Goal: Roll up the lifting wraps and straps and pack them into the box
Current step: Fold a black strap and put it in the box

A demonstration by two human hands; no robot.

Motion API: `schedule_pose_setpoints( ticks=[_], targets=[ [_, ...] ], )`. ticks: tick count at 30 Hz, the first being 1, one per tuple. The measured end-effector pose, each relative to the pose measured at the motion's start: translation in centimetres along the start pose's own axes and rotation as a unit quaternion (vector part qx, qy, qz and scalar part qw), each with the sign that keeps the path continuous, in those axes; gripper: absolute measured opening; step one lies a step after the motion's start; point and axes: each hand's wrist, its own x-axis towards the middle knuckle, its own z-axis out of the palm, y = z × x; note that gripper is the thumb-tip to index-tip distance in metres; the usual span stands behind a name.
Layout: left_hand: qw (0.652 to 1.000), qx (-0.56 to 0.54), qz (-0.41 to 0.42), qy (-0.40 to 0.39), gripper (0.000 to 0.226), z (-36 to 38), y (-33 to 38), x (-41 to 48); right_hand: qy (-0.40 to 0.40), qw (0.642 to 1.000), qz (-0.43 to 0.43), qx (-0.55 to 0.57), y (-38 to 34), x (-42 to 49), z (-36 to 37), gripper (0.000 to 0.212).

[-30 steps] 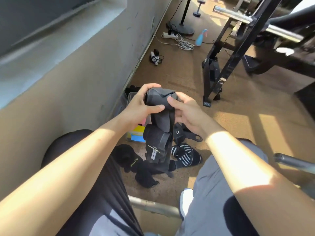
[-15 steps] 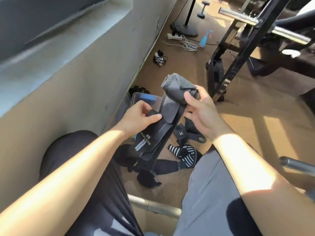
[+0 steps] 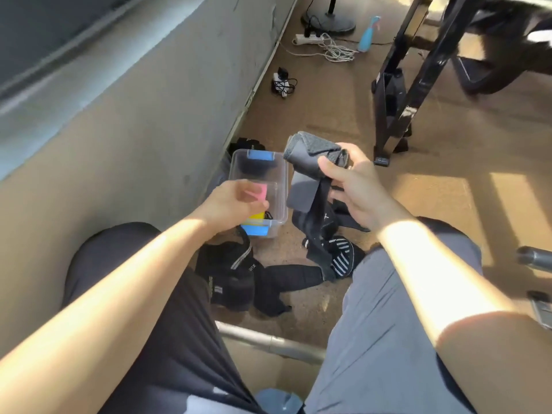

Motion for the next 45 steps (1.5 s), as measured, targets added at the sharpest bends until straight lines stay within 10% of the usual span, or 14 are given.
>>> schedule_pose_setpoints(
  ticks=[7,18,32,45],
  targets=[
    [0.957,-0.269,0.072,-0.086,0.072,0.0,2.3,-0.4,-0.137,0.988,0.016,0.074,-0.1,-0.2,0.2,0.045],
    [0.958,-0.273,0.037,-0.085,0.054,0.0,1.4,-0.4,-0.157,0.977,-0.109,-0.095,1.3,-0.3,2.1,0.052],
    [0.956,-0.227,0.158,-0.094,0.058,1.3,1.1,-0.6,-0.167,0.981,0.062,0.073,2.2,-1.1,3.6,0.054],
    [0.945,-0.309,0.042,-0.096,0.047,0.1,1.5,-0.3,-0.154,0.987,0.013,0.042,1.8,-1.3,2.9,0.050]
  ],
)
